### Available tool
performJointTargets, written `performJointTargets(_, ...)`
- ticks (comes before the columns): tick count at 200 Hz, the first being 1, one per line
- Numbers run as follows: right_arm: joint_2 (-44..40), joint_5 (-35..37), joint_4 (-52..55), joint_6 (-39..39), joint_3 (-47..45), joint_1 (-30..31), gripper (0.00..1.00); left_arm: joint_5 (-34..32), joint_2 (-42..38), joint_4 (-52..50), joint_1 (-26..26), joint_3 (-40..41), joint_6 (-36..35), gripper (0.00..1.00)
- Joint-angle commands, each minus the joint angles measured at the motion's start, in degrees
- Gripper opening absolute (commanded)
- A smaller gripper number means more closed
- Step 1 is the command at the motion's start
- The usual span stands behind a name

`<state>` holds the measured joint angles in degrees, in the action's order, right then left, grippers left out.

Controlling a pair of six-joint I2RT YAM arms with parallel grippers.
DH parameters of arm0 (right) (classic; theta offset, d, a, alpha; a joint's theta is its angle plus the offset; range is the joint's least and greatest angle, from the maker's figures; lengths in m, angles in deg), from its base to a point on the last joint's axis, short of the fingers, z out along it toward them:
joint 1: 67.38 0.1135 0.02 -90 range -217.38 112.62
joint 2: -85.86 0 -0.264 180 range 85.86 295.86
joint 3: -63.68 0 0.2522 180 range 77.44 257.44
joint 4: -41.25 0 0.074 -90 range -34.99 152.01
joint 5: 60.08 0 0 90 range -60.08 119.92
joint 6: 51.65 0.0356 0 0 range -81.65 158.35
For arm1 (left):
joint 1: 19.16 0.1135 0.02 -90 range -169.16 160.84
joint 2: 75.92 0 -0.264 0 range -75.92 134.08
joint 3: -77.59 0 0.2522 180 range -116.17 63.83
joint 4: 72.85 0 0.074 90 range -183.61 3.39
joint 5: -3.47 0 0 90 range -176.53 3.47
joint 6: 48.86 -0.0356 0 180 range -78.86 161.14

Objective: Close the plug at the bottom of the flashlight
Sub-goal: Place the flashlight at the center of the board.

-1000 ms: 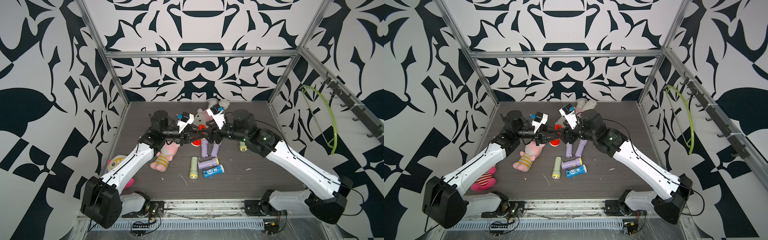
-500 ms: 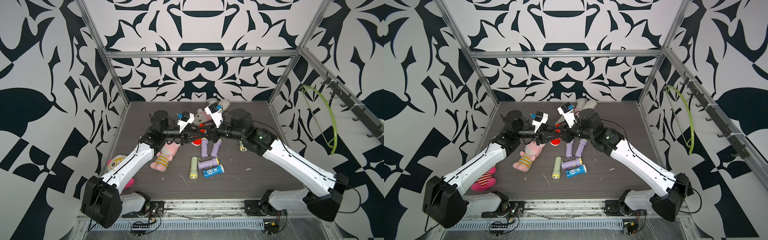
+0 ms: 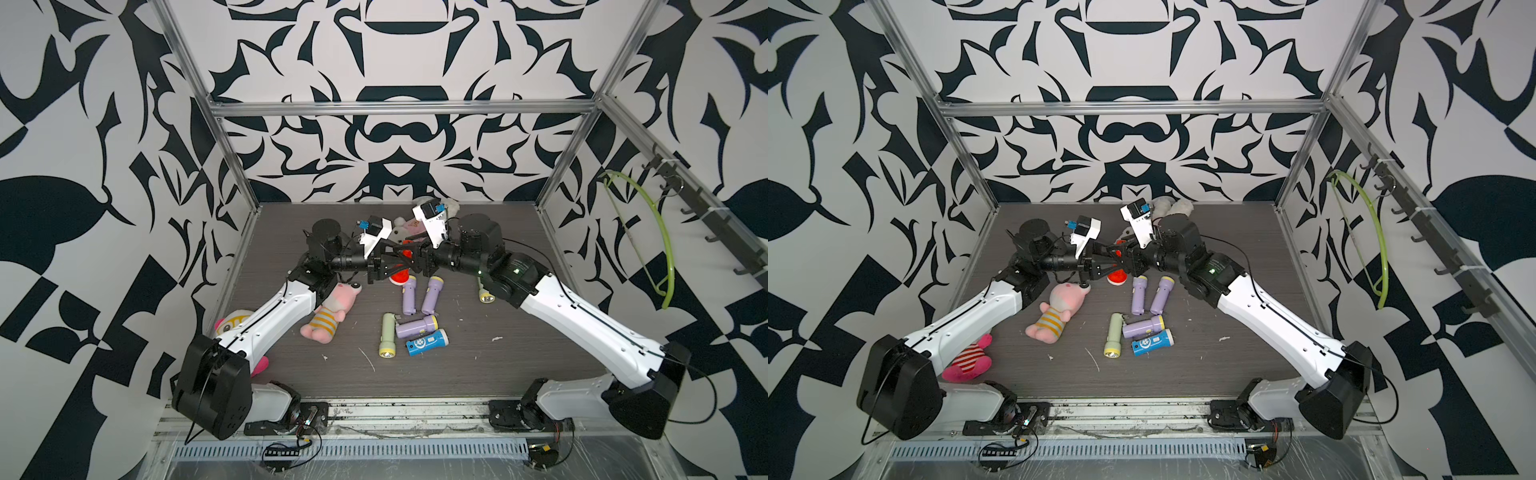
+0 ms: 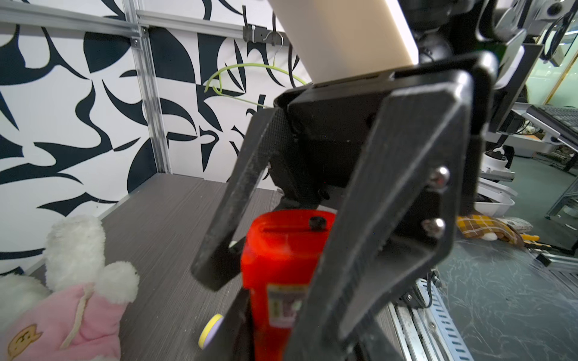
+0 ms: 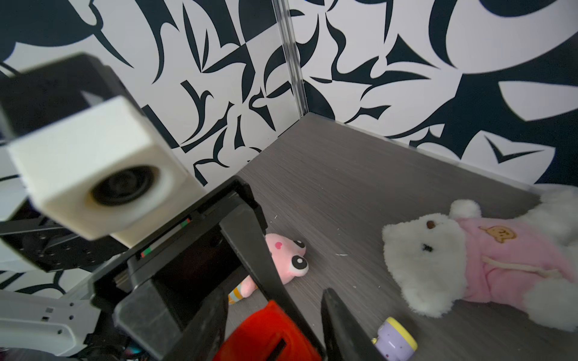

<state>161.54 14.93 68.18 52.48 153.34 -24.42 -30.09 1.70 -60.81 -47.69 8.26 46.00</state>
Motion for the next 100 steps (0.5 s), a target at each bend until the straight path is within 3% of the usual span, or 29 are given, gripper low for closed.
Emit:
performJointTargets(1, -0.33, 0.3, 0.98, 0.0, -1.36, 0.37, 0.42, -0.96, -0.24, 8.0, -0.44, -2.3, 3.24, 0.0)
performJointTargets(48, 0.02, 0.79, 0.28, 0.67, -1.81, 0.39, 0.25, -2.3, -0.39, 11.44, -1.06, -2.08, 4.83, 0.0)
performJointTargets(74, 0.34, 0.74, 0.44, 0.72, -1.55, 0.45, 0.09, -2.78, 0.39, 12.91, -1.61, -2.25, 5.59, 0.0)
performJointTargets(86, 0.45, 0.87, 0.99, 0.73, -1.3, 0.46, 0.0, -2.97, 0.92, 13.3, -1.87, -2.37, 6.06, 0.04)
performJointTargets(100, 0.77, 1.57, 2.05, 0.72, -0.69, 0.41, 0.0, -3.01, 1.59, 13.49, -2.04, -2.69, 6.59, 0.08)
